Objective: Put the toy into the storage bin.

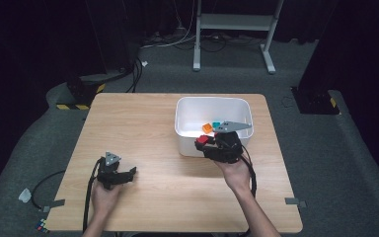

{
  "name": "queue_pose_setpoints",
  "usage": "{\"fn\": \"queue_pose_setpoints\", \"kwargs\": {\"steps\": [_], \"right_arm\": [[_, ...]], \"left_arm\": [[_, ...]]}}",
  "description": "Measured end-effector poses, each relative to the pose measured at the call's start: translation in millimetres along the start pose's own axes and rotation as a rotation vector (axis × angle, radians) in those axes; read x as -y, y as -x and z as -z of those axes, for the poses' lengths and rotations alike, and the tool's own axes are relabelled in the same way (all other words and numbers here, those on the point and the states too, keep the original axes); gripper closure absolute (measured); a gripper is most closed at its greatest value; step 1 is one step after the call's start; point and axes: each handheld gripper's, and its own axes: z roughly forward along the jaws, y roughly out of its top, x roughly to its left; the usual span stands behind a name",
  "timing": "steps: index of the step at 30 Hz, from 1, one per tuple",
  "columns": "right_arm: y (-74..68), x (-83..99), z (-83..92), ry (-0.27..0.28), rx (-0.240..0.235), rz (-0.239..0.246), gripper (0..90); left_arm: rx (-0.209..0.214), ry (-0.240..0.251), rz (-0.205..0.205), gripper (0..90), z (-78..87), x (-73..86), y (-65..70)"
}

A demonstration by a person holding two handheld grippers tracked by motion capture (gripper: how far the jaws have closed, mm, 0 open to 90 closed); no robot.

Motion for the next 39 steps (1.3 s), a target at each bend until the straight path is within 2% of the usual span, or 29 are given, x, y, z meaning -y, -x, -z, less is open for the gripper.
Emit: {"fn": "queue_pose_setpoints", "kwargs": {"steps": [5, 13, 20, 23, 28, 39], "right_arm": [[6.8, -9.3, 3.0, 0.023, -0.023, -0.007, 59.0], [20.5, -18.9, -0.9, 0.028, -0.001, -0.033, 59.0], [35.2, -23.3, -11.0, 0.013, 0.05, -0.065, 58.8], [40.9, -24.8, -9.6, 0.027, 0.101, -0.076, 58.7], [50.4, -28.4, -9.4, 0.029, 0.151, -0.089, 58.7], [66.7, -31.8, -25.2, -0.008, 0.199, -0.12, 58.7]], "left_arm": [[0.0, 0.0, 0.0, 16.6, 0.0, 0.0, 0.0], [0.0, -0.002, -0.003, 16.6, 0.2, 0.0, -0.2], [-0.001, -0.003, -0.002, 16.7, 0.3, 0.1, -0.1], [0.0, -0.003, -0.002, 16.7, 0.3, 0.1, -0.1], [-0.001, -0.002, -0.002, 16.7, 0.3, 0.0, -0.2], [-0.001, -0.002, -0.002, 16.7, 0.2, 0.0, -0.1]]}}
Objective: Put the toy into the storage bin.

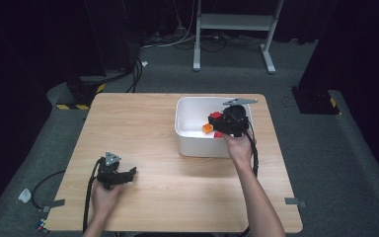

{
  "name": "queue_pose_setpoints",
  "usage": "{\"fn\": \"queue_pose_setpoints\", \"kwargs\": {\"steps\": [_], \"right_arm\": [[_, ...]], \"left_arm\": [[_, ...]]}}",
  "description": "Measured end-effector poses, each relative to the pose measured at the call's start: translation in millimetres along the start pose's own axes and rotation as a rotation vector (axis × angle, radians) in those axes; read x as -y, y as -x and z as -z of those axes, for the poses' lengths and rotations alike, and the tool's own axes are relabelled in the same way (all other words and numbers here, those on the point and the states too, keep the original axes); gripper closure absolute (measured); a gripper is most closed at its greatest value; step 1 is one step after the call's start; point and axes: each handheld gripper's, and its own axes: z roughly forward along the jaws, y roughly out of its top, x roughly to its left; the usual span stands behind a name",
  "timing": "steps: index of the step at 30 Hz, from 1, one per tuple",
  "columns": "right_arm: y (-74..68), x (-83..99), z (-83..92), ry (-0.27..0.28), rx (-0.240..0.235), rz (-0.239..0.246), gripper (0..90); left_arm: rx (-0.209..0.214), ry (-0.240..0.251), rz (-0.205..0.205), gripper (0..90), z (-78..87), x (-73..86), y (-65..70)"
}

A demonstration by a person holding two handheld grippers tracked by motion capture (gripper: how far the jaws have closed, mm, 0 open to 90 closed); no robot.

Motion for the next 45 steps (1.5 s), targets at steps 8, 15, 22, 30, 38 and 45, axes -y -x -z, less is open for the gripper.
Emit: {"fn": "queue_pose_setpoints", "kwargs": {"steps": [8, 15, 22, 30, 38, 45], "right_arm": [[10.9, -0.8, -17.0, -0.046, 0.043, -0.035, 58.5], [14.6, -0.5, -27.4, -0.053, 0.056, -0.046, 54.8], [19.9, 3.7, -29.2, -0.036, 0.036, -0.054, 46.9], [22.0, 12.4, -12.0, 0.056, -0.028, -0.105, 43.7], [26.6, 21.5, 5.6, 0.099, -0.02, -0.102, 44.0], [25.2, 28.1, 16.4, 0.11, -0.054, -0.115, 44.1]], "left_arm": [[0.0, 0.0, 0.0, 16.6, 0.0, 0.0, 0.0], [0.001, 0.0, 0.0, 16.6, -0.1, 0.0, -0.1], [0.001, 0.0, -0.001, 16.8, 0.0, -0.1, -0.4], [0.002, 0.002, 0.0, 16.9, -0.1, -0.1, -0.4], [0.002, 0.001, -0.001, 16.8, -0.1, -0.1, -0.4], [0.001, 0.001, -0.001, 16.8, 0.0, -0.1, -0.3]]}}
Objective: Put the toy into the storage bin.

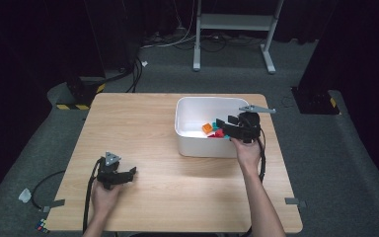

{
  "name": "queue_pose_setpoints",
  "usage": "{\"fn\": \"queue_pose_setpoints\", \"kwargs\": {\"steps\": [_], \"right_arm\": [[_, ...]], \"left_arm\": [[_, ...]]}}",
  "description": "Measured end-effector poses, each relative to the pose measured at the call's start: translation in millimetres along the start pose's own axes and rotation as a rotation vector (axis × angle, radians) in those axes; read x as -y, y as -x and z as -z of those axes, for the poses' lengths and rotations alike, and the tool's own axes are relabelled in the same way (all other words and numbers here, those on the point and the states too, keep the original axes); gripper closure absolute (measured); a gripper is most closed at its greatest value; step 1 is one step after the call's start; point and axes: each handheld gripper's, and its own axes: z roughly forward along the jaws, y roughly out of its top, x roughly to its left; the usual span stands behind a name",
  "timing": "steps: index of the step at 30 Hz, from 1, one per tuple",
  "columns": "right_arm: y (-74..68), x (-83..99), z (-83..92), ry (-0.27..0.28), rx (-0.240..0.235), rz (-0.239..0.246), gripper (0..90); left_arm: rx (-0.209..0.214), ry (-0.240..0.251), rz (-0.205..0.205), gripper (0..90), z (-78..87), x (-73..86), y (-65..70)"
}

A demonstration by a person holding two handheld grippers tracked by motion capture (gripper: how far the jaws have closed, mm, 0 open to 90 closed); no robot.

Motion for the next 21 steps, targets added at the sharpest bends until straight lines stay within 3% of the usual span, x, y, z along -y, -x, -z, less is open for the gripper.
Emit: {"fn": "queue_pose_setpoints", "kwargs": {"steps": [15, 21], "right_arm": [[-15.5, 9.2, 21.6, 0.025, -0.031, 0.048, 45.1], [-24.8, 12.0, 33.5, 0.055, -0.076, 0.079, 45.2]], "left_arm": [[0.0, 0.001, 0.001, 16.8, 0.0, 0.0, 0.1], [0.0, 0.001, 0.0, 16.8, 0.0, 0.0, 0.1]]}}
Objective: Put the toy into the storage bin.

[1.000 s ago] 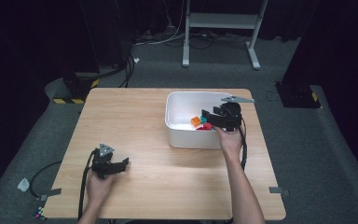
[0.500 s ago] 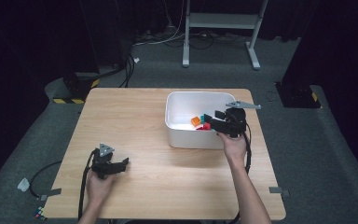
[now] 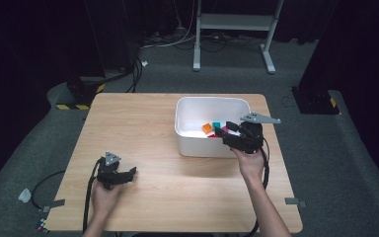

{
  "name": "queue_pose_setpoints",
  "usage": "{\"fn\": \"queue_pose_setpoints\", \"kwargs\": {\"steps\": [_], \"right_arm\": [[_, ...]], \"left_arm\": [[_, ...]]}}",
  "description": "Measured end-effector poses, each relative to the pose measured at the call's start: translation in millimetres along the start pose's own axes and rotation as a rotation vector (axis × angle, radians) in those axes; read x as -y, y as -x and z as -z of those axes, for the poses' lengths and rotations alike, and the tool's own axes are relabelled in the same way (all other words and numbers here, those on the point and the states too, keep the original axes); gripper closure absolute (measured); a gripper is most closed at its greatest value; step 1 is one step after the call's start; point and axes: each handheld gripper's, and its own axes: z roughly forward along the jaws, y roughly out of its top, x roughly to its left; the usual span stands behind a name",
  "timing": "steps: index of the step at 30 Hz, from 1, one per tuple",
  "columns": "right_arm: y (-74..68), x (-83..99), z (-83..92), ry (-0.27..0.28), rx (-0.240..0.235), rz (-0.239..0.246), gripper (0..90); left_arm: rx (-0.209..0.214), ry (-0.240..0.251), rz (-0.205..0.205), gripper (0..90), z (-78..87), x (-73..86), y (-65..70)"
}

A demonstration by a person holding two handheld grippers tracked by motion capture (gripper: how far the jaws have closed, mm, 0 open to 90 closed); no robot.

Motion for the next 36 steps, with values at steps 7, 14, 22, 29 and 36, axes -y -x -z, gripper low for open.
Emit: {"fn": "queue_pose_setpoints", "kwargs": {"steps": [7, 14, 22, 29, 36], "right_arm": [[-4.5, 8.5, 7.0, 0.013, -0.028, 0.001, 44.8], [-9.1, 18.4, 17.5, 0.022, -0.028, 0.016, 44.8], [-13.5, 26.8, 29.8, 0.01, -0.013, 0.042, 44.6], [-14.0, 51.5, 38.4, -0.007, -0.003, 0.043, 44.3], [-6.8, 81.6, 39.0, -0.026, 0.018, 0.009, 44.3]], "left_arm": [[0.0, 0.002, 0.002, 16.9, -0.1, 0.0, 0.0], [0.001, 0.002, 0.004, 16.8, -0.1, 0.1, 0.1], [0.0, 0.002, 0.005, 16.8, 0.0, 0.3, 0.6], [-0.001, 0.001, 0.003, 16.9, 0.2, 0.3, 0.5], [0.0, 0.0, 0.003, 16.8, 0.2, 0.3, 0.5]]}}
